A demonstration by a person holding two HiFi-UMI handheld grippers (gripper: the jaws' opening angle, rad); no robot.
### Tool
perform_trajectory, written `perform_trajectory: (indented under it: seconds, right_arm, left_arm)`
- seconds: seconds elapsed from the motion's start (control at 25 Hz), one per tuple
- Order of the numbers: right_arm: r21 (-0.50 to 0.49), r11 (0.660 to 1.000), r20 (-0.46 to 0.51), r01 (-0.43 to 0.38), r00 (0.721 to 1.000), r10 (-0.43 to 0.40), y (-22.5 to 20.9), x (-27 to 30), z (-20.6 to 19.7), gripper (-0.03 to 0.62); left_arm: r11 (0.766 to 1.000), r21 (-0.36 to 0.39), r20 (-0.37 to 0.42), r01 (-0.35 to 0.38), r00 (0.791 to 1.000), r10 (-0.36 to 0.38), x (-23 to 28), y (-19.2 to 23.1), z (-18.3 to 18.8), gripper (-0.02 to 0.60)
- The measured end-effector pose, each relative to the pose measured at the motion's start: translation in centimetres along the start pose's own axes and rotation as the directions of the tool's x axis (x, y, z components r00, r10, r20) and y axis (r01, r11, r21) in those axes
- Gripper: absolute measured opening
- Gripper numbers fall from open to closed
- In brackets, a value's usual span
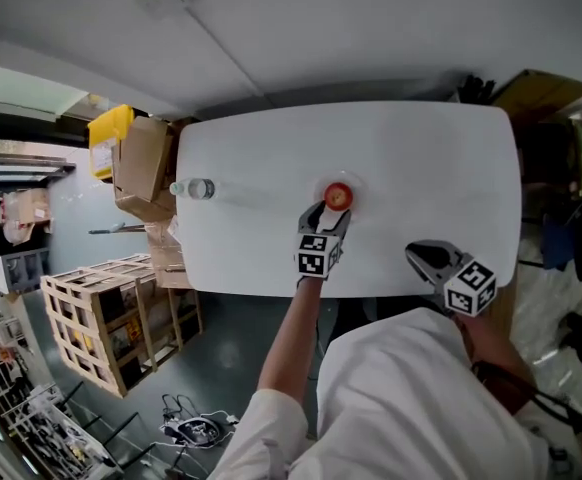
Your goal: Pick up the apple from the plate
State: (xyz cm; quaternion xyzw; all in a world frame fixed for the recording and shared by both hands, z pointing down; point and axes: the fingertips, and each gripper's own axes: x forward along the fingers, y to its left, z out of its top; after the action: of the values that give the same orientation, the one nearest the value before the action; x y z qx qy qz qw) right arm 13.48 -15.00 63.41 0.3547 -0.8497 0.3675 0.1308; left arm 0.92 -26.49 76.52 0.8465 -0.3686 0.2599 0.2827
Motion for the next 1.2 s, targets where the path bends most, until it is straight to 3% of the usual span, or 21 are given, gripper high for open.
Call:
perform_trajectory:
  seconds: [0.2, 0.56, 0.76, 1.2]
  right_arm:
    - [0.019, 1.000, -0.013, 0.004, 1.000, -0.004, -1.3, 0.0, -0.1, 0.046]
    - [0.039, 0.999, -0.019, 0.004, 1.000, -0.003, -2.8, -0.1, 0.1, 0.046]
    - [0.047, 0.999, -0.025, -0.002, 1.000, 0.003, -3.6, -0.4, 0.1, 0.046]
    - [0.038, 0.999, -0.036, -0.038, 0.999, 0.039, -4.6, -0.9, -0.3, 0.046]
  left_arm:
    - [0.998, 0.030, -0.043, -0.052, 0.998, 0.053, 2.7, 1.2, -0.5, 0.317]
    - [0.998, 0.022, -0.135, -0.056, 0.989, 0.058, 5.8, 1.7, -1.9, 0.386]
    - [0.994, 0.003, -0.183, -0.112, 0.977, 0.111, 6.6, 2.6, -3.0, 0.374]
    - [0.989, -0.105, -0.121, -0.106, 0.988, 0.093, 4.7, 1.4, -1.5, 0.359]
